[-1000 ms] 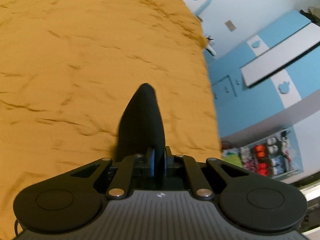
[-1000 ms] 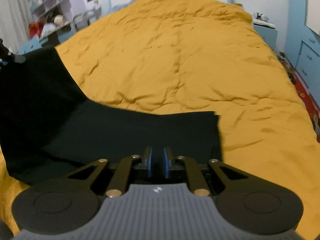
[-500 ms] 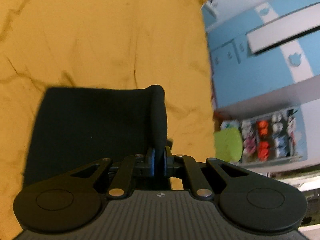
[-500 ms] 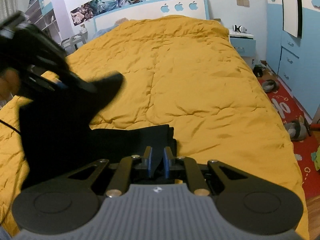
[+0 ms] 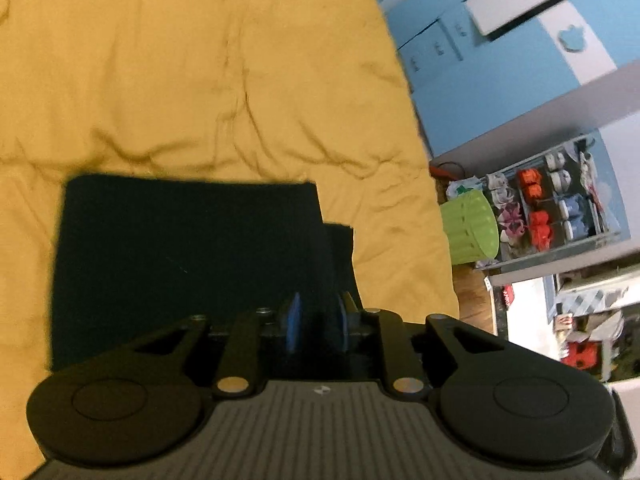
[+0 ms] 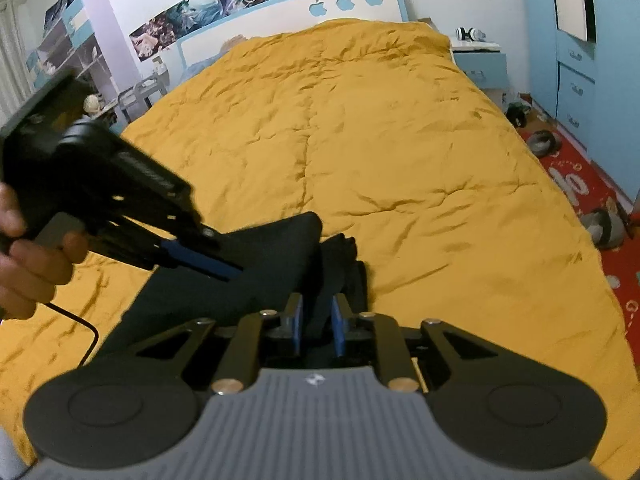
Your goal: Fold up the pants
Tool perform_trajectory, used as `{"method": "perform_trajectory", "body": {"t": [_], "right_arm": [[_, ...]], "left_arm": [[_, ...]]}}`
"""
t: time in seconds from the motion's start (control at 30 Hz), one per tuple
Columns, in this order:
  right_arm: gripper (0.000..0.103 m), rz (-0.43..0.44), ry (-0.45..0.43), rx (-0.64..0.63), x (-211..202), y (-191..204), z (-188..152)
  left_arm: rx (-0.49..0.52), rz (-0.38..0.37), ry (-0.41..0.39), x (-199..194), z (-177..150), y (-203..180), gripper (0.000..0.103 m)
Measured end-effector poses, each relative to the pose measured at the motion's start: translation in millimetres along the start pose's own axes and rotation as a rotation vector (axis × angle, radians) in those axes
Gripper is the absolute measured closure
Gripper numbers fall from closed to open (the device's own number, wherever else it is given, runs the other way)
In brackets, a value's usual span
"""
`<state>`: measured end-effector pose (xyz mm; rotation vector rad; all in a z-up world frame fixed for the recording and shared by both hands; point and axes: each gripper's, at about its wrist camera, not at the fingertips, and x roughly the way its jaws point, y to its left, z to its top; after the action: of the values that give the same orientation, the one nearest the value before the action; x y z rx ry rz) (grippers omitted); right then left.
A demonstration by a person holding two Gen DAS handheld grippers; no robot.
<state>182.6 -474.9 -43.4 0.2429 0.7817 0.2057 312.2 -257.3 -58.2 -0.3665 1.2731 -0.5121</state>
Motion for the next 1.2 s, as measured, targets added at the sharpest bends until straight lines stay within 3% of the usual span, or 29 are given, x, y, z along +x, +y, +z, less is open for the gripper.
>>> {"method": "perform_trajectory", "body": {"t": [0.1,0.33,0.53,0.7,0.83,0.9,1.0,1.2], "right_arm": [[0.079,0.022,0.013,0.029,0,3,0],[0.075,0.034,0.065,0.101,12,6,-9],[0.073,0.091,0.09,0.248,27,-10,-16],[0.073,0.124,0.1,0.342,37,-15,-20],[0.076,0.124,0.09,0.333,35,-12,-21],[0.092,0.111,0.106,0.33,40,-10,-20],[0.099,0.082,0.11,0.347,38,-7,-18],[0.1,0.038,0.09,0.163,13,38,17]], "left_arm": [[0.079,0.035,-0.049,-28,-5,4,0.081],[0.231,0.194,-0.151,-87,-20,41,0.08],[0.247,0.295,-0.224,-115,-42,78,0.08],[0.171,0.249,-0.235,-115,-65,108,0.079],[0.087,0.196,-0.224,-106,-76,126,0.079],[0.057,0.175,-0.216,-102,-80,132,0.079],[0.056,0.163,-0.219,-103,-87,133,0.079],[0.052,0.157,-0.227,-103,-87,132,0.079]]}}
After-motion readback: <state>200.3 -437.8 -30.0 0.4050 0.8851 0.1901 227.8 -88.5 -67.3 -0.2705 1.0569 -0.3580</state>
